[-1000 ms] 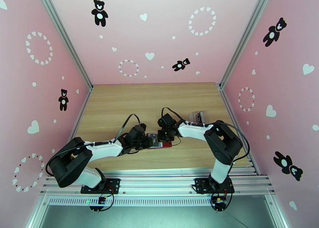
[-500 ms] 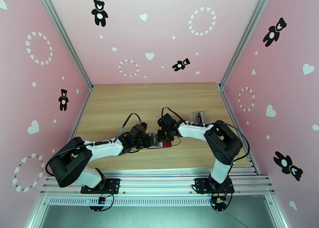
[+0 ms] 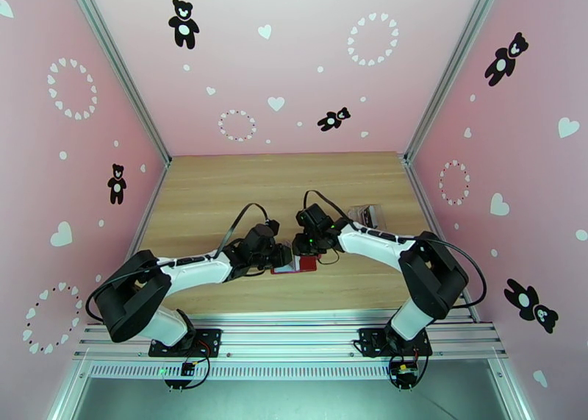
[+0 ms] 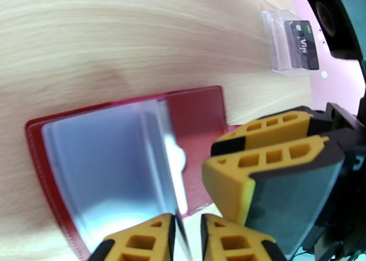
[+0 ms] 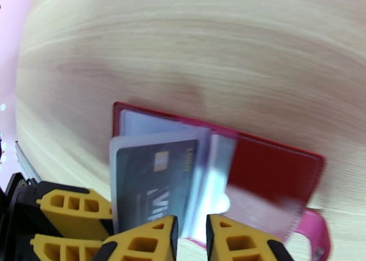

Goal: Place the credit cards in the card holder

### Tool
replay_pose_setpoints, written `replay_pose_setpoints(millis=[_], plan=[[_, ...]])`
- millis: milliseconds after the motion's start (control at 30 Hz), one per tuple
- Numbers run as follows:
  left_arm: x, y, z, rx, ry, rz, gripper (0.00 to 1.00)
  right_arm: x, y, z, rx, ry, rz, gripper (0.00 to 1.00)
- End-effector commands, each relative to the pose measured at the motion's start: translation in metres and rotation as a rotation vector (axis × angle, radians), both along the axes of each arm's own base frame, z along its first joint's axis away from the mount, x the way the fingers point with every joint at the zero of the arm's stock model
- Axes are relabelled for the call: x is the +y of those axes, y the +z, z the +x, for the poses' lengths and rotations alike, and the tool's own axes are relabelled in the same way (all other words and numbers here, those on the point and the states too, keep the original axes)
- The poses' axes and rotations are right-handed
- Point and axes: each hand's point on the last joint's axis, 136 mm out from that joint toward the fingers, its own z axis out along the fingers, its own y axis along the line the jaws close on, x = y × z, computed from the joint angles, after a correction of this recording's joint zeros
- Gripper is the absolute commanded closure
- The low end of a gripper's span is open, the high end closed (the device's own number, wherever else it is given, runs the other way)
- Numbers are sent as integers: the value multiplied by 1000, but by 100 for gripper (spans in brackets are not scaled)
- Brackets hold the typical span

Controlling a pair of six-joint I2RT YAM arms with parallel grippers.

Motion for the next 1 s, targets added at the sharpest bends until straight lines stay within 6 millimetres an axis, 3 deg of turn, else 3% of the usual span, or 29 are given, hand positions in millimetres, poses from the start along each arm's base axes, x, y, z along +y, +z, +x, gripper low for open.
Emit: replay_pose_setpoints(millis=[0, 367, 567, 800, 967], plan=[[-11, 4, -1, -3, -31, -6, 77, -29, -3, -2, -4, -36, -73, 74], [-38, 8, 3, 14, -101, -50, 62, -65, 6, 0, -15, -111, -54, 72], [-45, 18, 1, 7, -128, -81, 45, -76, 17, -1, -43, -127, -63, 72], [-30, 44, 0, -63, -117, -49, 40, -81, 38, 5, -116, -115, -55, 71], [1, 65, -1, -155, -45, -6, 40, -117, 62, 14, -221, -139, -168, 68]])
